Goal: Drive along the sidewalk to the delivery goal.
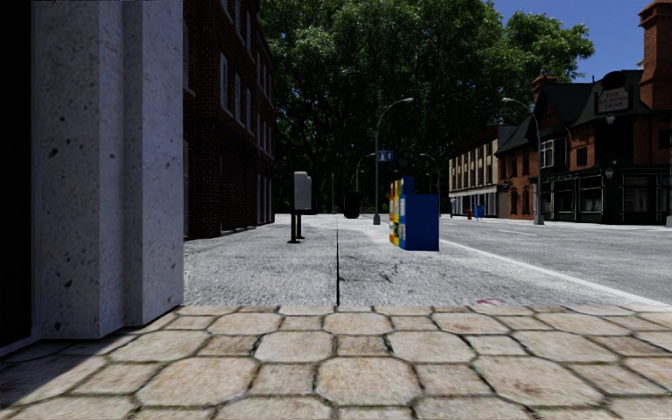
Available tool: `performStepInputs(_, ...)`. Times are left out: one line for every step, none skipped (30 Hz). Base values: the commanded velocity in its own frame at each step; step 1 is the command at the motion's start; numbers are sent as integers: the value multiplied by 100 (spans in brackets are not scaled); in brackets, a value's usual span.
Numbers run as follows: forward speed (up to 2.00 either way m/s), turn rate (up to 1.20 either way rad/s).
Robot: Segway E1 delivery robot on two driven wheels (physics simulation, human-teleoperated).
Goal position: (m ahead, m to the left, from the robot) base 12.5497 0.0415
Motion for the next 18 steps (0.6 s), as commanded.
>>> performStepInputs(200, 0)
performStepInputs(200, 0)
performStepInputs(200, 0)
performStepInputs(200, 0)
performStepInputs(200, 0)
performStepInputs(200, 0)
performStepInputs(200, 0)
performStepInputs(200, 0)
performStepInputs(200, 0)
performStepInputs(200, 0)
performStepInputs(200, 0)
performStepInputs(200, 0)
performStepInputs(200, 0)
performStepInputs(200, 0)
performStepInputs(200, 0)
performStepInputs(200, 0)
performStepInputs(200, 0)
performStepInputs(200, 0)
